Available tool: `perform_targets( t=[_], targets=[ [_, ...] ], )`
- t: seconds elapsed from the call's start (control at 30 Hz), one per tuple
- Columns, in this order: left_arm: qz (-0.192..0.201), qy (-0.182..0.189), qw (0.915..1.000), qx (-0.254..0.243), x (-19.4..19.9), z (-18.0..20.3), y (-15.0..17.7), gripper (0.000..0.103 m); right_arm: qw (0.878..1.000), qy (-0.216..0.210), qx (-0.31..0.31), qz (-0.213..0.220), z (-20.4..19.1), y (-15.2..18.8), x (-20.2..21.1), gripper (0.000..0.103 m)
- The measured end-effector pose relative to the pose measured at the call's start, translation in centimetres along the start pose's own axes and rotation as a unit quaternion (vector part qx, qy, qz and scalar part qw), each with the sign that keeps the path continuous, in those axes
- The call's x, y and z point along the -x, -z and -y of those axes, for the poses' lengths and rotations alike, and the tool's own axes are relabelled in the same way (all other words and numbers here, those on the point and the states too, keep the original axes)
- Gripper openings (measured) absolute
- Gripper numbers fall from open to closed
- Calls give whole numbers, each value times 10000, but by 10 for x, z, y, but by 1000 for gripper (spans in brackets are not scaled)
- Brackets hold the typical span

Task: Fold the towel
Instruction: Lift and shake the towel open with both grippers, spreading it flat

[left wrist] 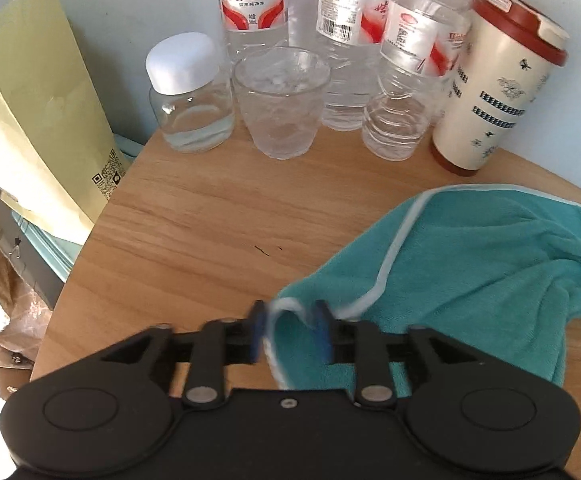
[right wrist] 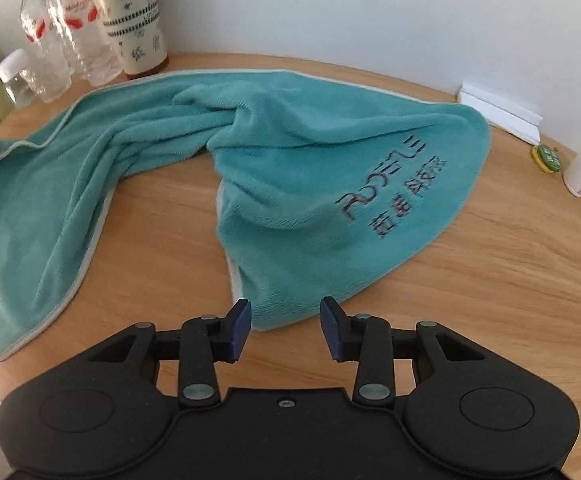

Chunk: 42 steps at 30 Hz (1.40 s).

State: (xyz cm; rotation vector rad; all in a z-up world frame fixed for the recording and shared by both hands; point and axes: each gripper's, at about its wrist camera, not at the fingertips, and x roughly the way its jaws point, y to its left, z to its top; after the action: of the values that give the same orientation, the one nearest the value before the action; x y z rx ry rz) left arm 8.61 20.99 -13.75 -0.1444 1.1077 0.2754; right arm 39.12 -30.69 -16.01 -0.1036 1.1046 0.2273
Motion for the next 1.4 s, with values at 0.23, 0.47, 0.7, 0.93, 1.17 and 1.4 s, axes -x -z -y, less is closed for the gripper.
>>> perform_targets(
  t=[0.23,0.47,0.7,0.93,1.17,1.4],
  targets=[
    [-533,333,9980,-45,9,-4,47,46,9982,438,415,-5,-26,7,-16,41],
    [-946,868,9904,-510,3,30,85,47,9983,551,184,-46,-19,4,-16,13],
    [-771,526,9853,-1429,2,65,93,49,9974,611,385,70,6,0,14,12],
    [-836,226,9841,-1550,-4,60,80,49,9931,760,880,-134,46,5,48,12],
    [-852,-493,9762,-1933,-9,38,62,49,9875,858,1238,-462,93,12,77,12],
    [-750,-820,9695,-2185,-17,30,51,49,9769,1093,1559,-965,119,27,79,12]
  ],
)
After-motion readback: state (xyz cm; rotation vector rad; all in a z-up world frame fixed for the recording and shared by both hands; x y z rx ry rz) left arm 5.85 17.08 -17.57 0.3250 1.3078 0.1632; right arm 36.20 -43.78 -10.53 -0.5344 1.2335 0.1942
